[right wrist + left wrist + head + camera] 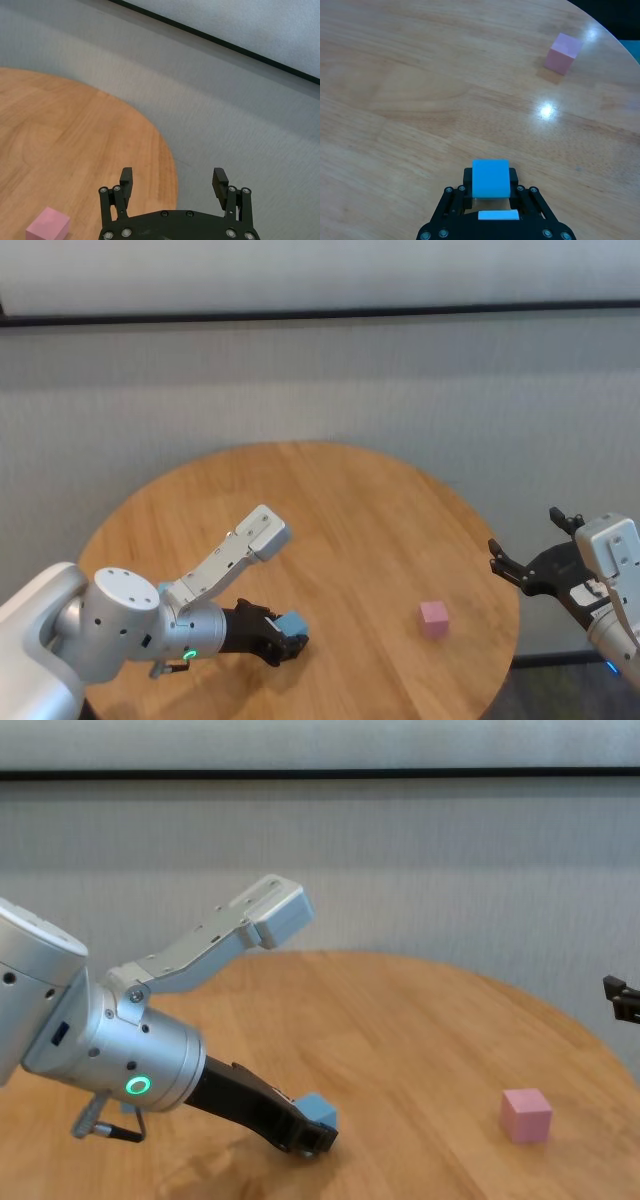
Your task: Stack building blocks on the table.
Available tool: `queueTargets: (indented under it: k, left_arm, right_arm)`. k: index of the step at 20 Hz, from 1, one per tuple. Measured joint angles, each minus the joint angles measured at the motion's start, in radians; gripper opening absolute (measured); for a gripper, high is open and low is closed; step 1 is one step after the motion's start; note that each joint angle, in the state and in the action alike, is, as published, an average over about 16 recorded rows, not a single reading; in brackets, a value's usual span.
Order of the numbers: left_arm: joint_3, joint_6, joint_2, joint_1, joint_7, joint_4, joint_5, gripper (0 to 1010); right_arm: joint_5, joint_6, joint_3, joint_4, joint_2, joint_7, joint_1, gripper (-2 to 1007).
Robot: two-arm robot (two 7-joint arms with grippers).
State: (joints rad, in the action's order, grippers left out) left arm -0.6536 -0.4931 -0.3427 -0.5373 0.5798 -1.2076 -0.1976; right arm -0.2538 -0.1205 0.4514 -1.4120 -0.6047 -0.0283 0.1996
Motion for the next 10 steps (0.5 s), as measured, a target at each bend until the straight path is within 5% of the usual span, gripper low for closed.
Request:
queueTargets:
  k: [10]
  left_arm:
    - [0.005, 0.013, -0.011, 0.010, 0.010, -0.020, -0.008, 703]
  right_arm:
    - [0.000, 0.000, 0.000, 0.000, 0.000, 0.000, 0.000, 1005]
